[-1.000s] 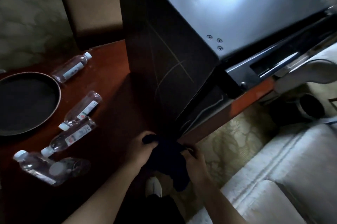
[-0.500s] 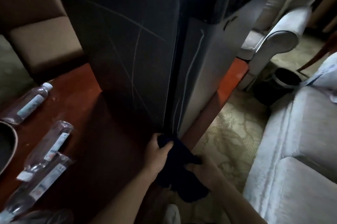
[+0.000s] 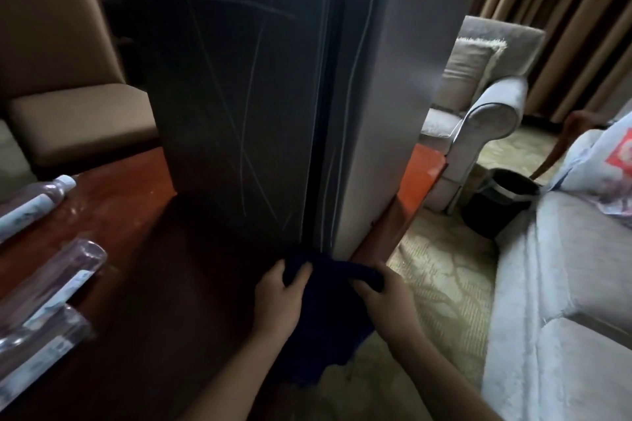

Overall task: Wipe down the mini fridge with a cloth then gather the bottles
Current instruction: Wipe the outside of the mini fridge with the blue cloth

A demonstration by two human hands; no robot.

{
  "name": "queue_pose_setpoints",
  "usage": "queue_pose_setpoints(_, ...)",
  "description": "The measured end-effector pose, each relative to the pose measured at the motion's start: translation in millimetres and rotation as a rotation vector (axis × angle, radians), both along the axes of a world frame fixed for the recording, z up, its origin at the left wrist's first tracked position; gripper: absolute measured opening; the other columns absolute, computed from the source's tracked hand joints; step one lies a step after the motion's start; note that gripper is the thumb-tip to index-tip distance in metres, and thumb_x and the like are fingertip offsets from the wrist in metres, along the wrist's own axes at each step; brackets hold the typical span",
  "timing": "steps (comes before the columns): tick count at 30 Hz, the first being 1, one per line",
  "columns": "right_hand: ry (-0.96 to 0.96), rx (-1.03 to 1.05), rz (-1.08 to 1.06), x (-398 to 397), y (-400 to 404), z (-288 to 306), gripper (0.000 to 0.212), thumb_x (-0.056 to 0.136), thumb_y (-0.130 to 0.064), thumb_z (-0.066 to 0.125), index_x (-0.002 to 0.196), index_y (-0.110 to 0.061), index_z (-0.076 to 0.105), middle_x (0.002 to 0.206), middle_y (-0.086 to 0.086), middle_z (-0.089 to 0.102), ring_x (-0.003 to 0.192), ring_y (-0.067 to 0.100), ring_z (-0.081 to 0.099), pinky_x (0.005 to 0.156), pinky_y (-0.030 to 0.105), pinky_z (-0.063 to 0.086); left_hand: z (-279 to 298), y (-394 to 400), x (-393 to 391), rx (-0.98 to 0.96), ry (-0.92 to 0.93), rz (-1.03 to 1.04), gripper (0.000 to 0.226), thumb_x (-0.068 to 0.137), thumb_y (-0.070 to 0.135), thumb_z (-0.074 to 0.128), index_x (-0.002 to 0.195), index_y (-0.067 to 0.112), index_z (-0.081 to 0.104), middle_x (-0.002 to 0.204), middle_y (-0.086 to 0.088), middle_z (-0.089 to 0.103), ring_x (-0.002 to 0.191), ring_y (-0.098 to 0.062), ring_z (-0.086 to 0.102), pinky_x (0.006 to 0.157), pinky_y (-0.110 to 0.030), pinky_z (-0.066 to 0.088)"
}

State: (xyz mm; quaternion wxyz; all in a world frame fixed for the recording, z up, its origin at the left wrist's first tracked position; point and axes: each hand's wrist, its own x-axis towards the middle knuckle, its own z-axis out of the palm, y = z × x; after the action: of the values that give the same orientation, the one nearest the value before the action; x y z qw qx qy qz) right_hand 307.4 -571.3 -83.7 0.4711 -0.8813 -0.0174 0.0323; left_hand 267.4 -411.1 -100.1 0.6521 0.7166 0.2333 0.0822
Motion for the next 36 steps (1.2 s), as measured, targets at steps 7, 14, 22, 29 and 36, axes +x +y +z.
queue_pose_setpoints(7, -0.065, 0.084, -0.103, 1, 8, 38, 0.007, 0.078, -0.020, 0.070, 0.081, -0.025, 0.066, 0.076, -0.002, 0.071, 0.075, 0.017, 0.068, 0.073, 0.048, 0.056, 24, 2, 0, -0.066, -0.070, -0.042, 0.037, 0.081, 0.059, 0.058, 0.102, 0.029, 0.064, 0.099, 0.009, 0.064, 0.092, -0.005, 0.060, 0.092, -0.029, 0.048)
queue_pose_setpoints(14, -0.136, 0.161, -0.065, 16, 20, 116, 0.016, 0.076, -0.007, 0.073, 0.086, -0.020, 0.072, 0.081, 0.001, 0.074, 0.081, 0.022, 0.071, 0.080, 0.048, 0.057, 68, 4, 10, 0.059, -0.306, 0.059, 0.036, 0.092, 0.040, 0.058, 0.074, 0.009, 0.062, 0.070, -0.005, 0.065, 0.064, -0.020, 0.064, 0.066, -0.042, 0.057)
queue_pose_setpoints(22, -0.211, 0.352, -0.019, 23, 22, 191, 0.017, 0.076, -0.001, 0.073, 0.091, -0.010, 0.072, 0.085, 0.012, 0.074, 0.081, 0.031, 0.072, 0.071, 0.039, 0.060, 144, -1, 20, 0.084, -0.466, 0.178, 0.033, 0.092, 0.041, 0.058, 0.075, 0.012, 0.060, 0.070, 0.000, 0.064, 0.067, -0.019, 0.064, 0.064, -0.037, 0.056)
queue_pose_setpoints(29, -0.328, 0.390, -0.040, 27, 27, 242, 0.012, 0.073, -0.008, 0.074, 0.081, -0.016, 0.070, 0.083, 0.011, 0.073, 0.081, 0.029, 0.070, 0.073, 0.042, 0.059, 204, 3, 23, 0.227, -0.552, 0.180, 0.033, 0.092, 0.040, 0.058, 0.071, 0.015, 0.058, 0.066, 0.001, 0.063, 0.060, -0.017, 0.061, 0.061, -0.040, 0.055)
queue_pose_setpoints(36, -0.464, 0.489, -0.022, 31, 27, 316, 0.015, 0.071, -0.014, 0.074, 0.085, -0.016, 0.070, 0.091, 0.012, 0.074, 0.088, 0.031, 0.069, 0.081, 0.049, 0.058, 293, 1, 28, 0.309, -0.662, 0.226, 0.029, 0.091, 0.036, 0.061, 0.080, 0.010, 0.061, 0.075, -0.008, 0.065, 0.068, -0.026, 0.064, 0.058, -0.040, 0.047)
